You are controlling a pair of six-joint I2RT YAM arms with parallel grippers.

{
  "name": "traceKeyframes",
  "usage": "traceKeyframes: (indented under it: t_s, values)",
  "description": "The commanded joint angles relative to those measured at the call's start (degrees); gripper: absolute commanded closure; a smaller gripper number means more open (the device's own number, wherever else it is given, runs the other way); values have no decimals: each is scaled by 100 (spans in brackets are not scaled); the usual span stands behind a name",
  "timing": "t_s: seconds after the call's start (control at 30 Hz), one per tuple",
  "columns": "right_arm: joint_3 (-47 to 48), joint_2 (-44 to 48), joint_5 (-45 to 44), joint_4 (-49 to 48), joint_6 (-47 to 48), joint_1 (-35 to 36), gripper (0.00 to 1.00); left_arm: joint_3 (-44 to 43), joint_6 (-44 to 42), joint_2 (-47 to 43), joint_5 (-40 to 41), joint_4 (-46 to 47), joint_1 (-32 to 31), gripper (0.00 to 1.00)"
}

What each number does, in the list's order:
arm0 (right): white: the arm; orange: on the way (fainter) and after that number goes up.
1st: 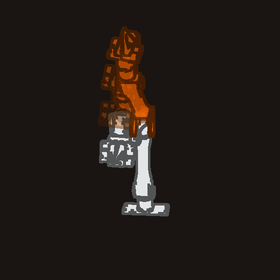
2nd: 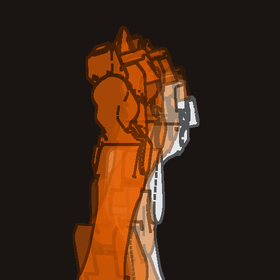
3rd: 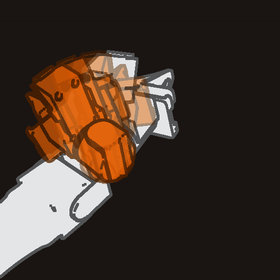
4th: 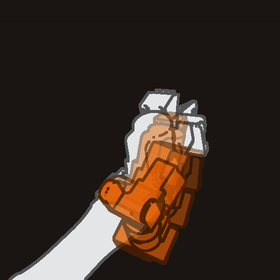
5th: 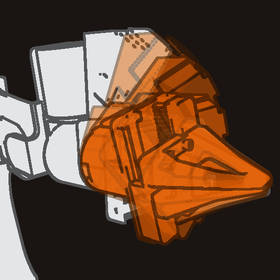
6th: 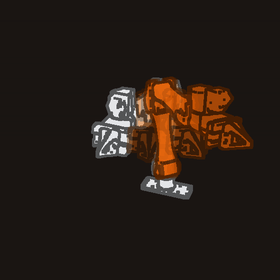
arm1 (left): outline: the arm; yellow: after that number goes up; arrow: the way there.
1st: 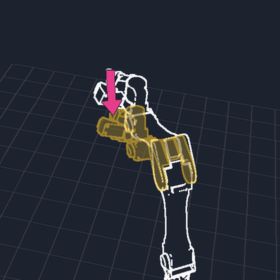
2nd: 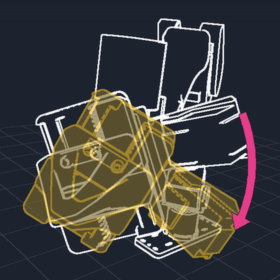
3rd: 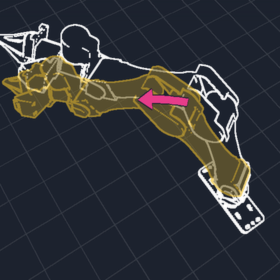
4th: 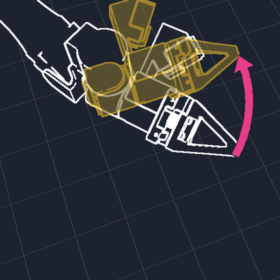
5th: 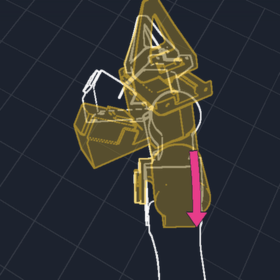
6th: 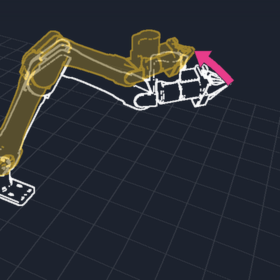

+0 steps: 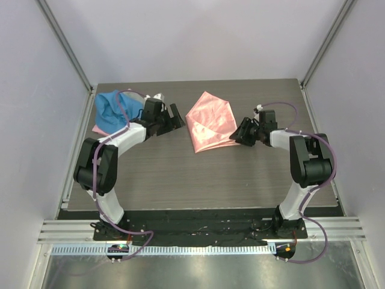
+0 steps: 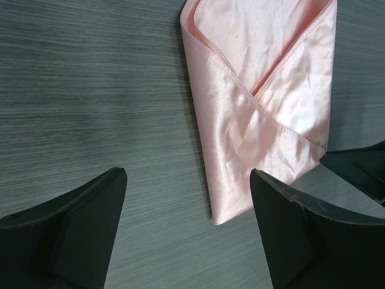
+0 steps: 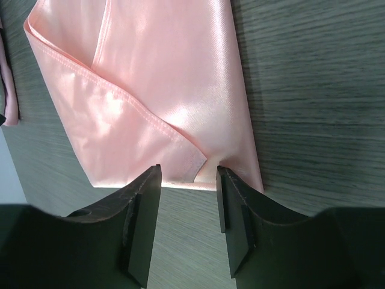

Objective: Fold the napkin, place the utensils inside, and roll it up
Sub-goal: Fold the napkin

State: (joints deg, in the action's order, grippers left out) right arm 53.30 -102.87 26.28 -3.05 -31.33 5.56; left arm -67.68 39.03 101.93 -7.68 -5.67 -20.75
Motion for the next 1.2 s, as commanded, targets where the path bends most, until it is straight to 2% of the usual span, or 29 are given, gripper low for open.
traceKeyframes:
  t_s: [0.0,0.13,0.23,0.27,0.37,0.6,0.7,0.9,1.17]
  values:
    - [286,-110,-62,-240,57,94,52,27,9,-279,48,119,36,12]
    - [348,-216,-27,-240,39,120,57,62,0,-314,56,110,45,12]
    - [365,-260,26,-258,5,120,70,88,0,-314,39,101,45,12]
    - [365,-251,26,-258,-22,120,81,88,0,-305,39,101,45,12]
    - [339,-172,-79,-284,-83,120,99,97,17,-288,21,110,45,12]
    - [76,293,-580,-503,-215,112,99,194,166,-165,-145,268,45,14]
    - [-117,495,-843,-653,-286,103,99,229,237,-69,-286,426,45,19]
    - [-267,566,-1029,-688,-260,33,99,238,404,125,-409,671,28,23]
    - [-381,505,-1195,-688,-251,-73,99,159,641,529,-462,989,-157,32]
